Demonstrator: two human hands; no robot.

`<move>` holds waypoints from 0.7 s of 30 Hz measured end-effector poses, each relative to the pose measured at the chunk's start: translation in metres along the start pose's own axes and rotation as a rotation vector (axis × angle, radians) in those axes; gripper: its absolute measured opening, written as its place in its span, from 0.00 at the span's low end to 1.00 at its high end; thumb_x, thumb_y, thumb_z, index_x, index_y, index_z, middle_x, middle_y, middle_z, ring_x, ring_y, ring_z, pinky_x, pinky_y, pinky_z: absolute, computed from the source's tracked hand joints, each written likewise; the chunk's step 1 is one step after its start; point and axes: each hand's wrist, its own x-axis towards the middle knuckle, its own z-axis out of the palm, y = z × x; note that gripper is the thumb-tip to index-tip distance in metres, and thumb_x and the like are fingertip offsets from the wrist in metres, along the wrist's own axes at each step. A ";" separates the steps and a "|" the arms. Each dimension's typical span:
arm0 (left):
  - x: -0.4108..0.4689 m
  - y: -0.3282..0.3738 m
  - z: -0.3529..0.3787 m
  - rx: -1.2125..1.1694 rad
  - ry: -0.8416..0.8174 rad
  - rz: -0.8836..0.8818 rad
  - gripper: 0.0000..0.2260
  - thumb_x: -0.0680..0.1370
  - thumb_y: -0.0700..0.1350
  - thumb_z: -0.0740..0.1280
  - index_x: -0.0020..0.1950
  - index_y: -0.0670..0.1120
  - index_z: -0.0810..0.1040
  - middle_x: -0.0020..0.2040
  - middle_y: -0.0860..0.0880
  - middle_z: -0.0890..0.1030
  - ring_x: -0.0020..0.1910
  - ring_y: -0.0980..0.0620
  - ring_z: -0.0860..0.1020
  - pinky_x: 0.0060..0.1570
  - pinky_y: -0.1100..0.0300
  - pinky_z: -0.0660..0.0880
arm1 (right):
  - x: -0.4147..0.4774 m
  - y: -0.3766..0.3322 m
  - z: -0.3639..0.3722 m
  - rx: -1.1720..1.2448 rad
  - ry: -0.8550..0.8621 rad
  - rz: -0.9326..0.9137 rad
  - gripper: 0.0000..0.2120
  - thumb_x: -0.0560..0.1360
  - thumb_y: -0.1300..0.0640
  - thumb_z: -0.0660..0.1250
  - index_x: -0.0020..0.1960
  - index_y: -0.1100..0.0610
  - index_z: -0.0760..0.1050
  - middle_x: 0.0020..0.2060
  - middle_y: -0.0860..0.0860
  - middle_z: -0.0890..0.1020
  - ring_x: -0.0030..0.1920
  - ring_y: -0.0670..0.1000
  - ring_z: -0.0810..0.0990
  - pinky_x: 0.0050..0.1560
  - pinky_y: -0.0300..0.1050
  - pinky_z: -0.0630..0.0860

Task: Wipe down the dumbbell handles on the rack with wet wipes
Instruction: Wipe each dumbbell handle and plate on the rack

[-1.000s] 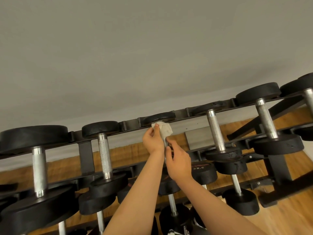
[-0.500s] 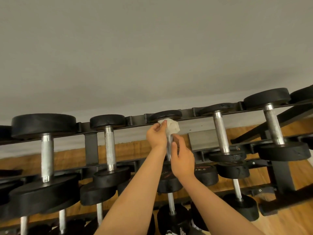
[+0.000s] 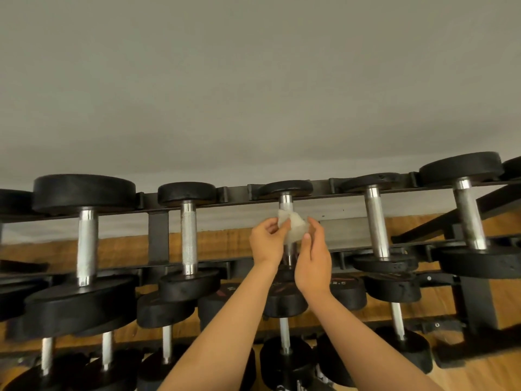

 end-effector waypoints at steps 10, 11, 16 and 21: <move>-0.010 -0.015 -0.028 0.255 -0.090 0.053 0.02 0.77 0.40 0.70 0.47 0.42 0.83 0.45 0.48 0.84 0.47 0.53 0.82 0.53 0.56 0.79 | 0.001 -0.001 -0.002 0.085 -0.032 0.020 0.19 0.84 0.53 0.52 0.74 0.50 0.63 0.69 0.47 0.73 0.67 0.44 0.72 0.63 0.40 0.68; -0.012 -0.016 -0.030 0.291 -0.147 0.041 0.04 0.76 0.40 0.72 0.50 0.42 0.83 0.46 0.50 0.83 0.48 0.54 0.81 0.54 0.57 0.79 | 0.001 -0.001 -0.002 0.085 -0.032 0.016 0.19 0.84 0.53 0.51 0.74 0.50 0.63 0.68 0.47 0.74 0.67 0.45 0.72 0.63 0.40 0.68; -0.018 -0.013 -0.040 0.415 -0.215 0.114 0.03 0.75 0.40 0.73 0.46 0.47 0.82 0.43 0.53 0.81 0.42 0.63 0.78 0.48 0.66 0.77 | 0.002 0.000 -0.002 0.073 -0.032 0.015 0.19 0.84 0.52 0.51 0.74 0.50 0.63 0.67 0.46 0.75 0.65 0.46 0.73 0.61 0.41 0.69; -0.013 -0.009 -0.039 0.483 -0.342 0.006 0.14 0.73 0.40 0.75 0.58 0.42 0.81 0.51 0.48 0.83 0.50 0.55 0.80 0.54 0.62 0.77 | 0.002 0.001 -0.001 0.047 -0.037 0.000 0.19 0.84 0.52 0.51 0.74 0.50 0.63 0.66 0.47 0.76 0.65 0.47 0.75 0.62 0.46 0.72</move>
